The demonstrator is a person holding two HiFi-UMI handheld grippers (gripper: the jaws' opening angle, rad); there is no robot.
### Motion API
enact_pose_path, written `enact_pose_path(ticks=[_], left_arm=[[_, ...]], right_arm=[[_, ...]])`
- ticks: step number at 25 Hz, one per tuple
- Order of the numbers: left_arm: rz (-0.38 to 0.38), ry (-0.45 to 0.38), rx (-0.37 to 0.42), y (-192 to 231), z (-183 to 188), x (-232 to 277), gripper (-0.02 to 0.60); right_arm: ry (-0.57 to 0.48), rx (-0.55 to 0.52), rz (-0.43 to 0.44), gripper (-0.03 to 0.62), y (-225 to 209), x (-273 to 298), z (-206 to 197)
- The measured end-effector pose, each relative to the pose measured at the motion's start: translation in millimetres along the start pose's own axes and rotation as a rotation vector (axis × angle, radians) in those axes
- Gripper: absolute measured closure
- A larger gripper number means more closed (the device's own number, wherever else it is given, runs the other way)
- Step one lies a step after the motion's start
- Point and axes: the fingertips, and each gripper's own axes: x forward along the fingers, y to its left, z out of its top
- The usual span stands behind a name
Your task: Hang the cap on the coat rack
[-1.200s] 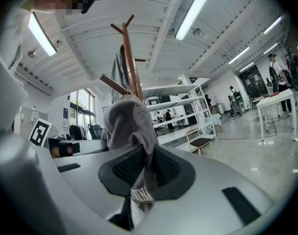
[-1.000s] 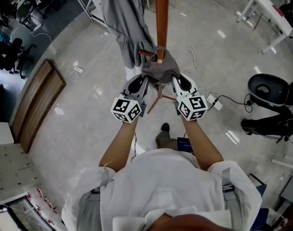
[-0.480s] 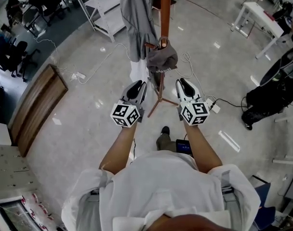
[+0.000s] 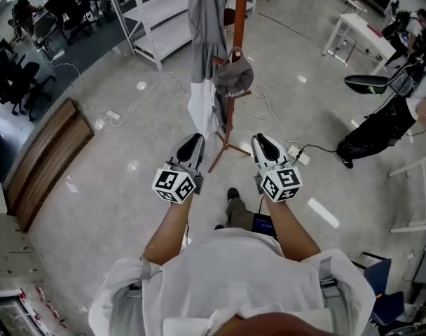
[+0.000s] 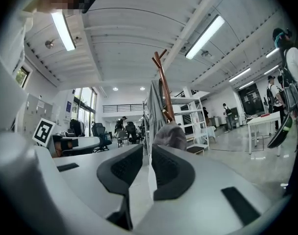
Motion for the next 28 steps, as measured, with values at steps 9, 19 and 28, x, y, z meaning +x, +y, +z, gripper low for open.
enact_pose_path(ticks=[9, 19, 28], left_arm=[[-0.043, -0.005, -0.028, -40.2, 0.8, -46.5, 0.559], [-0.034, 0.017, -0.026, -88.8, -7.9, -55.3, 0.563], [0.000, 0.060, 0.014, -125.6, -14.4, -60.9, 0.563]], right_arm=[[0.017, 0.005, 0.036, 0.556, 23.3, -57.3, 1.4], [0.037, 0.032, 0.112, 0.562, 20.2, -88.2, 3.3], [0.052, 0.048, 0.184, 0.565, 21.4, -112.2, 5.1]])
